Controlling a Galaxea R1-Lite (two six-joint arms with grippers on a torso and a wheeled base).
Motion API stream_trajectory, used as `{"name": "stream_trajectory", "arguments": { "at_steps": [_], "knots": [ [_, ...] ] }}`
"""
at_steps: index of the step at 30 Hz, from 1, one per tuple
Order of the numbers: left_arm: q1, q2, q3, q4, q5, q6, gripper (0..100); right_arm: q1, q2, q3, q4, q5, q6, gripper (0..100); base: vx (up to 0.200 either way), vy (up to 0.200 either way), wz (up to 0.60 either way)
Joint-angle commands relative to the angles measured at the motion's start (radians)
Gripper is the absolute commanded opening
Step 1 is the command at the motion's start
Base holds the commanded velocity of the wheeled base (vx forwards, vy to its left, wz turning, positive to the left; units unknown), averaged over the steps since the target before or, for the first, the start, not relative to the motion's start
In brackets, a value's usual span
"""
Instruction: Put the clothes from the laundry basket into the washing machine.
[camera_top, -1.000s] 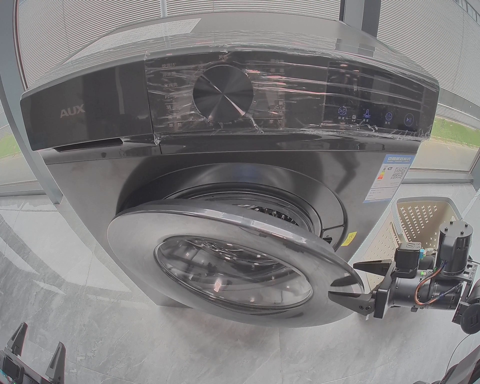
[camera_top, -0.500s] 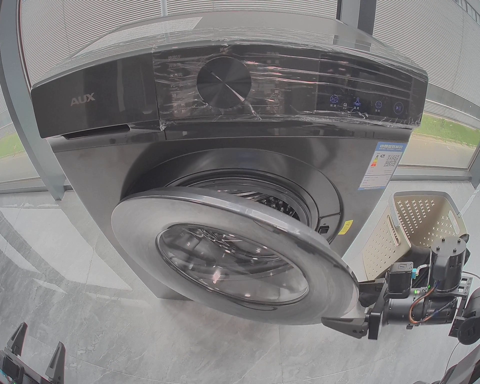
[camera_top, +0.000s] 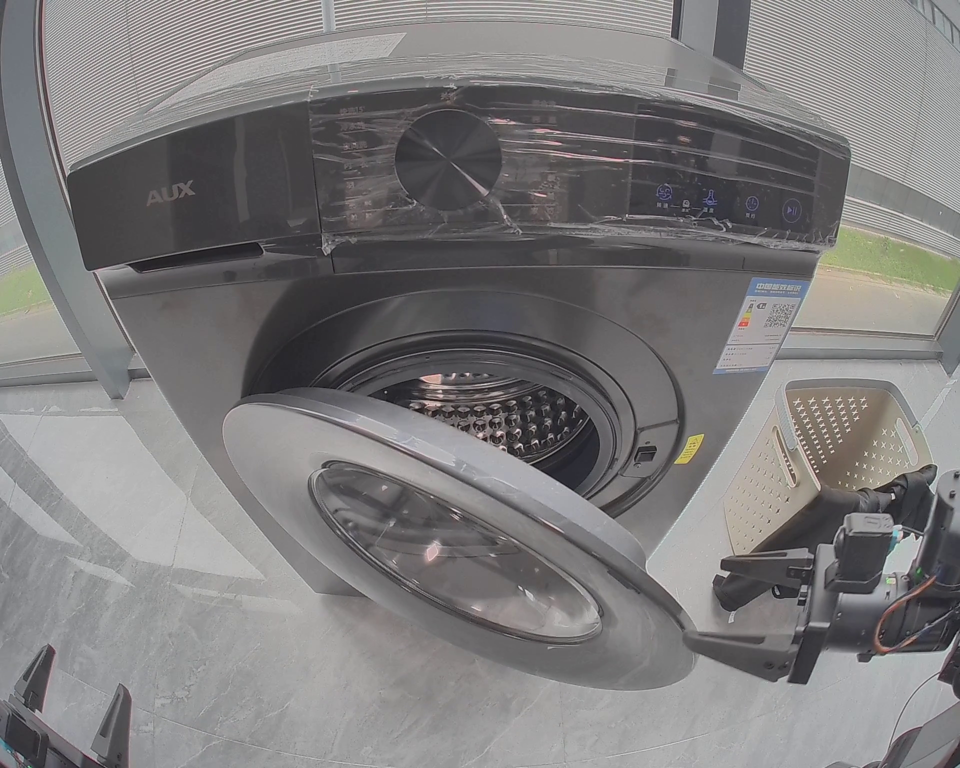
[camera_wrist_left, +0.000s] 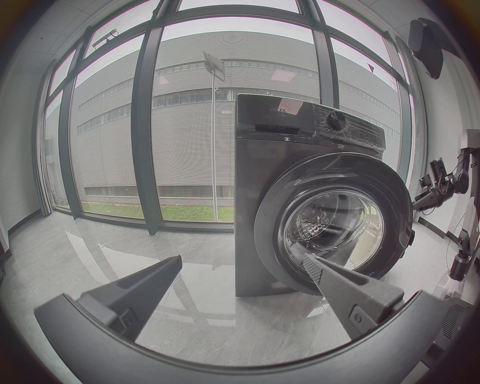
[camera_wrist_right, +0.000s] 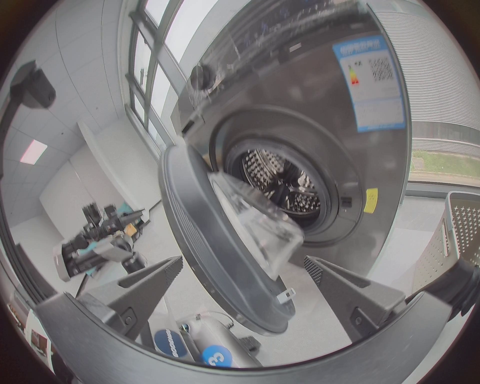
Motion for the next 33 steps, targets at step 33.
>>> {"name": "stream_trajectory", "arguments": {
  "at_steps": [33],
  "knots": [
    [0.000,-0.017,0.018,0.000,0.000,-0.001,100,0.058,0.175,-0.016,-0.008,-0.124,0.003,100,0.000,0.000,0.00]
  ]
}}
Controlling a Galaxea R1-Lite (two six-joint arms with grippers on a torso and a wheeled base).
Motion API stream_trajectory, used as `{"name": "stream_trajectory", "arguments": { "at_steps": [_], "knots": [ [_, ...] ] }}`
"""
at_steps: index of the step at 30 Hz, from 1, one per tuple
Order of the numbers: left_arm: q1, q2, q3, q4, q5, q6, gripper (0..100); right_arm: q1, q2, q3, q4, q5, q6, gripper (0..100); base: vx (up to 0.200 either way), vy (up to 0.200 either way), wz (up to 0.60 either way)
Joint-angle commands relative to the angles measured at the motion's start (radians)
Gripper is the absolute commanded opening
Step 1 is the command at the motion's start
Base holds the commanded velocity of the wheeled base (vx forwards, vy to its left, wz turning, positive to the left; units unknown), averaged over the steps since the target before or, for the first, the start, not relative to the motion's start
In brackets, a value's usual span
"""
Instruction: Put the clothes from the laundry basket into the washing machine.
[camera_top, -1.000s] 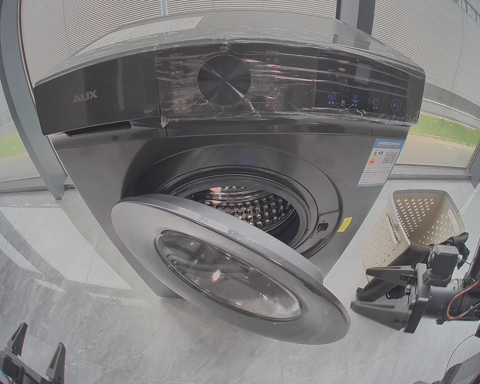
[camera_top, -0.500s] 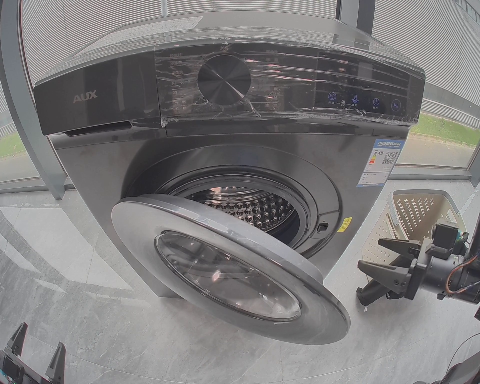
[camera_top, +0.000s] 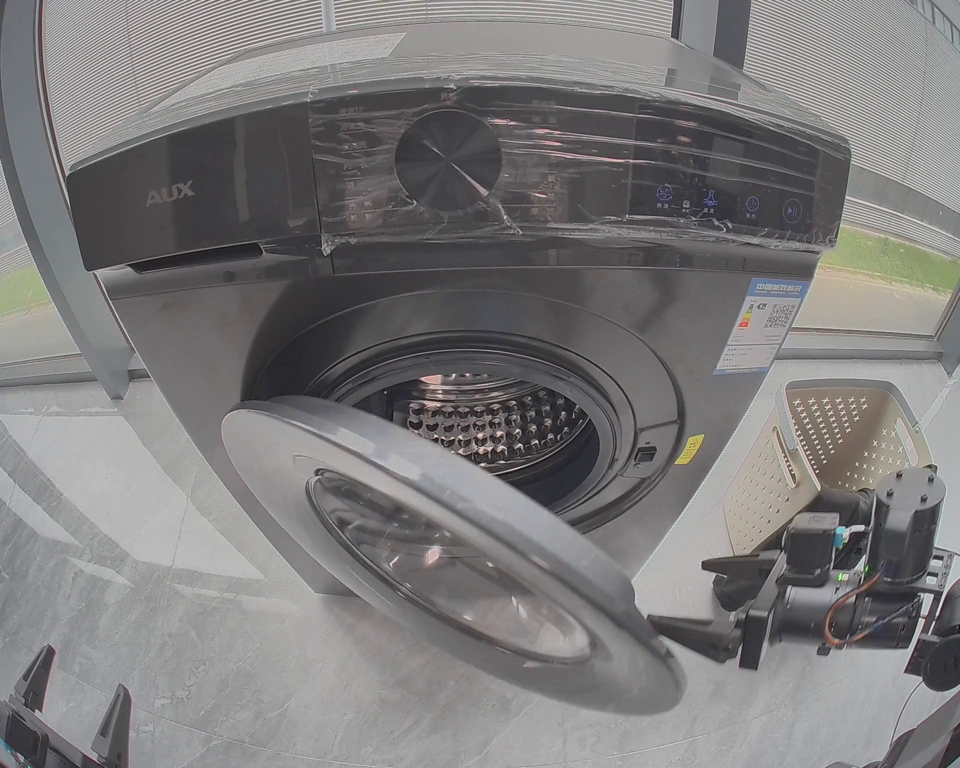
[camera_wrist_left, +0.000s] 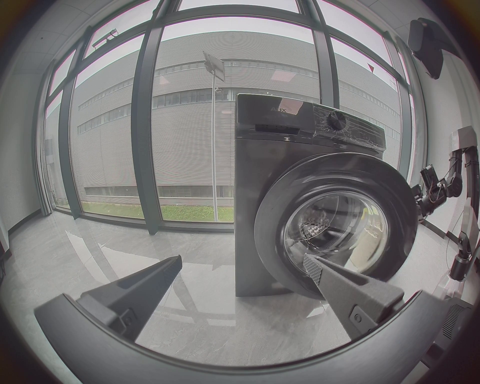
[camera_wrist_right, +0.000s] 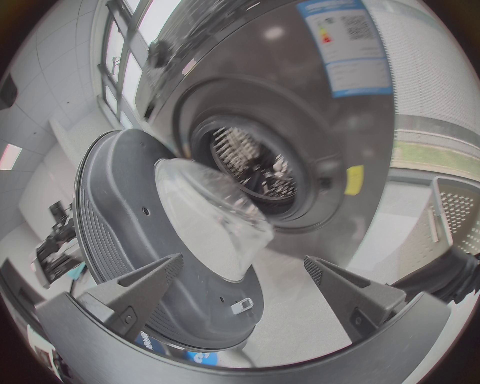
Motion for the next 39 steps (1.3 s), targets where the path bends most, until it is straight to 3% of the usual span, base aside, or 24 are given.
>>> {"name": "stream_trajectory", "arguments": {
  "at_steps": [1,9,12,13,23,35,39],
  "knots": [
    [0.000,-0.017,0.018,0.000,0.000,0.001,100,0.053,-0.004,0.036,-0.003,0.004,0.005,100,0.000,0.000,0.00],
    [0.000,-0.017,0.018,0.000,0.000,0.001,100,-0.006,0.029,-0.032,-0.005,-0.022,0.012,100,-0.075,0.000,0.00],
    [0.000,-0.017,0.018,0.000,0.000,0.001,100,-0.006,0.122,-0.094,-0.009,-0.105,0.015,100,-0.200,0.000,0.00],
    [0.000,-0.017,0.018,0.000,0.000,0.001,100,-0.006,0.134,-0.105,-0.009,-0.111,0.015,100,0.000,0.000,0.00],
    [0.000,-0.017,0.018,0.000,0.000,0.001,100,0.007,0.404,-0.292,-0.021,-0.120,0.035,100,0.000,0.000,0.00],
    [0.000,-0.017,0.018,0.000,0.000,0.002,100,0.053,0.567,-0.334,-0.127,-0.120,0.032,100,0.000,0.000,0.00],
    [0.000,-0.017,0.018,0.000,0.000,0.001,100,0.100,0.582,-0.325,-0.143,-0.119,0.034,100,0.000,0.000,0.00]
  ]
}}
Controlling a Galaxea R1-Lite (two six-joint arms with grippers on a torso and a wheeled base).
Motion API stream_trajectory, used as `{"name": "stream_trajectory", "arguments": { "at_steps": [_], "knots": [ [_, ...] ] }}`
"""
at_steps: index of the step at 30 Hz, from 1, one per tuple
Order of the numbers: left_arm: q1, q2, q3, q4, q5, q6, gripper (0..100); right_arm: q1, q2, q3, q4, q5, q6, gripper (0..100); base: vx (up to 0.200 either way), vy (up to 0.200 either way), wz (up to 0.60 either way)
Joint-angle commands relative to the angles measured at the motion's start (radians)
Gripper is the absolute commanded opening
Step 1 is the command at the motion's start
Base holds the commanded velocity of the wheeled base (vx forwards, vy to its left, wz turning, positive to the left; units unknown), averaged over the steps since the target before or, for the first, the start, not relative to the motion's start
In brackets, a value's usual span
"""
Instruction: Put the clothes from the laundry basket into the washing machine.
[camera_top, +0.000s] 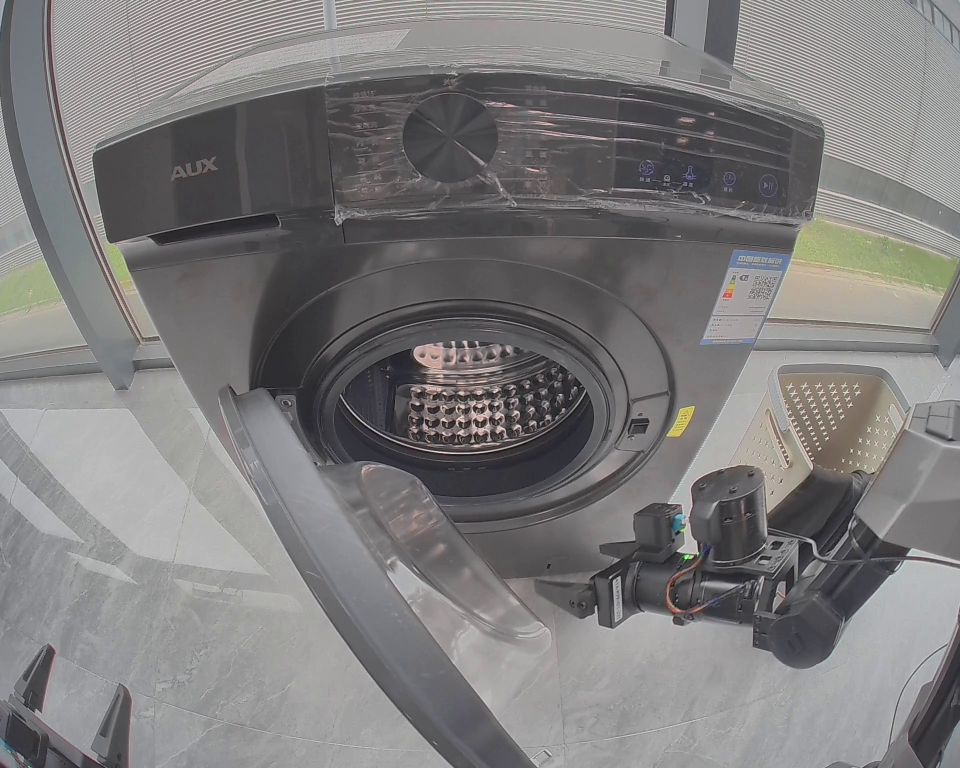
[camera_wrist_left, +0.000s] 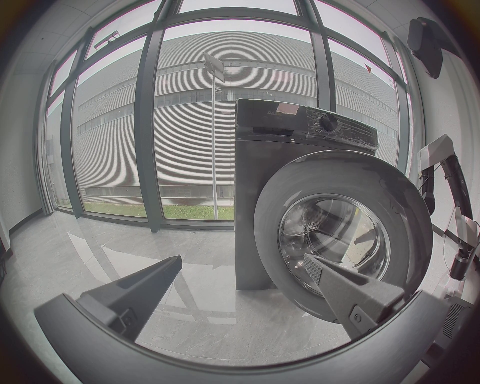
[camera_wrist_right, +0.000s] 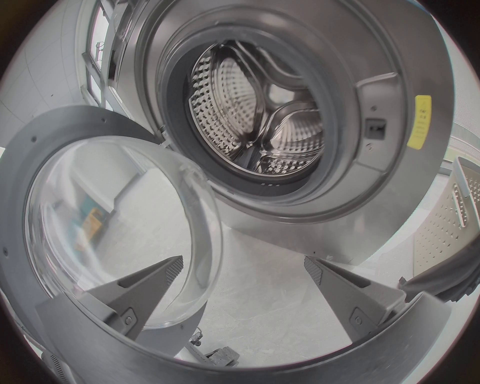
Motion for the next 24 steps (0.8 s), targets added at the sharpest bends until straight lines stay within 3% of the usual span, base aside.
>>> {"name": "stream_trajectory", "arguments": {
  "at_steps": [1,7,12,15,24],
  "knots": [
    [0.000,-0.017,0.018,0.000,0.000,0.000,100,0.040,0.046,0.006,-0.005,0.001,0.001,100,0.000,0.000,0.00],
    [0.000,-0.017,0.018,0.000,0.000,-0.002,100,0.078,0.045,0.032,-0.030,0.012,0.005,100,0.000,0.000,0.00],
    [0.000,-0.017,0.018,0.000,0.000,-0.002,100,0.072,0.037,0.037,-0.114,0.067,0.010,100,0.000,0.000,0.00],
    [0.000,-0.017,0.018,0.000,0.000,0.000,100,0.069,0.043,0.031,-0.123,0.067,0.008,100,0.000,0.000,0.00],
    [0.000,-0.017,0.018,0.000,0.000,0.000,100,-0.013,0.115,-0.089,-0.123,0.058,-0.001,100,-0.200,0.000,0.00]
  ]
}}
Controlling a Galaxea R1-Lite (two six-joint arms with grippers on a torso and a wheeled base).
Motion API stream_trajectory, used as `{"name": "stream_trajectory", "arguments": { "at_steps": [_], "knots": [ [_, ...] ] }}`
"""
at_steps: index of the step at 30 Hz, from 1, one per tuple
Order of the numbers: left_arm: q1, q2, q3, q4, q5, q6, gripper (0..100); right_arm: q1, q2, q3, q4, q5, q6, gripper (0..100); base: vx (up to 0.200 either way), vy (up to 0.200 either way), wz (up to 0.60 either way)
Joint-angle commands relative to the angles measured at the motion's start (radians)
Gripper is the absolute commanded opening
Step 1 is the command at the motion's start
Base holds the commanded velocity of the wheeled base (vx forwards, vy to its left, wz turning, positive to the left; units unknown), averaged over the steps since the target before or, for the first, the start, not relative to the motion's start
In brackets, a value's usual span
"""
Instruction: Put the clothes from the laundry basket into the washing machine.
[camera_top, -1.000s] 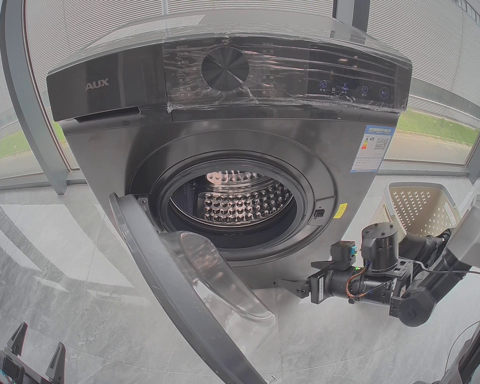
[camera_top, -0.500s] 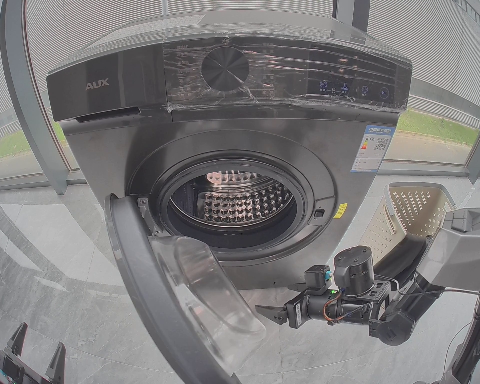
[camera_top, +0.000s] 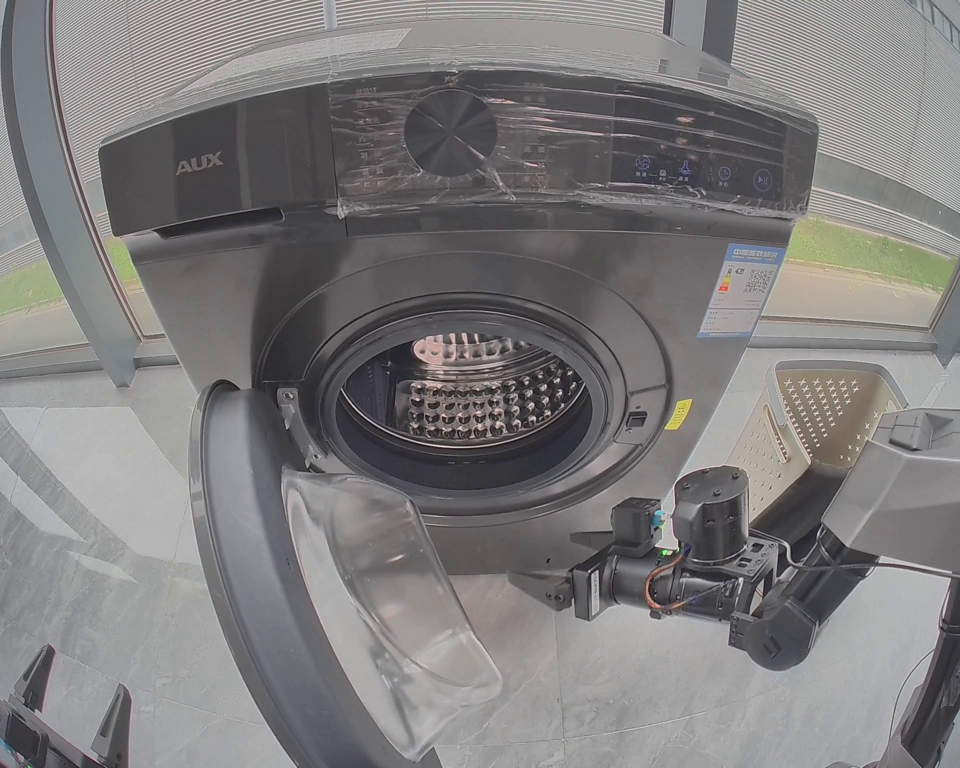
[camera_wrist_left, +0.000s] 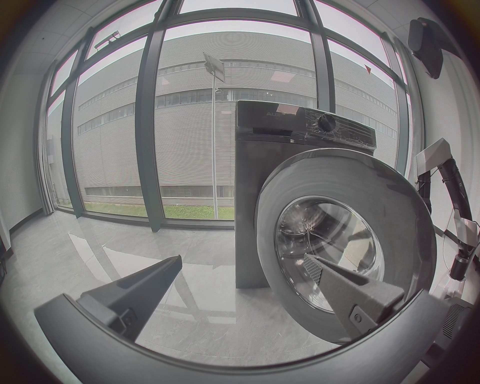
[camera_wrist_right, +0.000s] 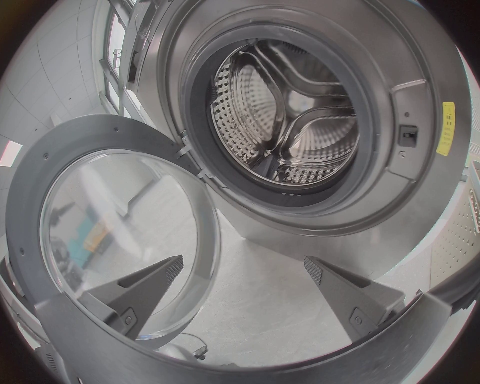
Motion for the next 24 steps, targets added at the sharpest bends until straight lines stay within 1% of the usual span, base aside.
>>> {"name": "stream_trajectory", "arguments": {
  "at_steps": [1,5,7,9,10,15,16,20,24],
  "knots": [
    [0.000,-0.017,0.018,0.000,0.000,0.001,100,-0.031,0.041,-0.050,0.012,-0.002,-0.003,100,0.000,0.000,0.00],
    [0.000,-0.017,0.018,0.000,0.000,0.002,100,-0.016,0.064,-0.061,0.015,-0.002,-0.004,100,0.000,0.000,0.00],
    [0.000,-0.017,0.018,0.000,0.000,0.002,100,0.015,0.107,-0.065,0.000,-0.003,-0.004,100,0.000,0.000,0.00],
    [0.000,-0.017,0.018,0.000,0.000,0.002,100,0.015,0.107,-0.065,0.000,-0.003,-0.004,100,0.000,0.000,0.00],
    [0.000,-0.017,0.018,0.000,0.000,0.001,100,0.060,0.129,-0.068,-0.004,-0.003,0.000,100,0.000,0.000,0.00],
    [0.000,-0.017,0.018,0.000,0.000,0.001,100,0.087,0.143,-0.070,-0.031,-0.002,0.005,100,0.000,0.000,0.00],
    [0.000,-0.017,0.018,0.000,0.000,0.001,100,0.102,0.141,-0.067,-0.048,0.000,0.006,100,0.000,0.000,0.00],
    [0.000,-0.017,0.018,0.000,0.000,0.001,100,0.116,0.138,-0.074,-0.056,0.000,0.006,100,0.000,0.000,0.00],
    [0.000,-0.017,0.018,0.000,-0.002,0.001,100,0.098,0.144,-0.116,-0.063,-0.003,0.008,100,0.000,0.000,0.00]
  ]
}}
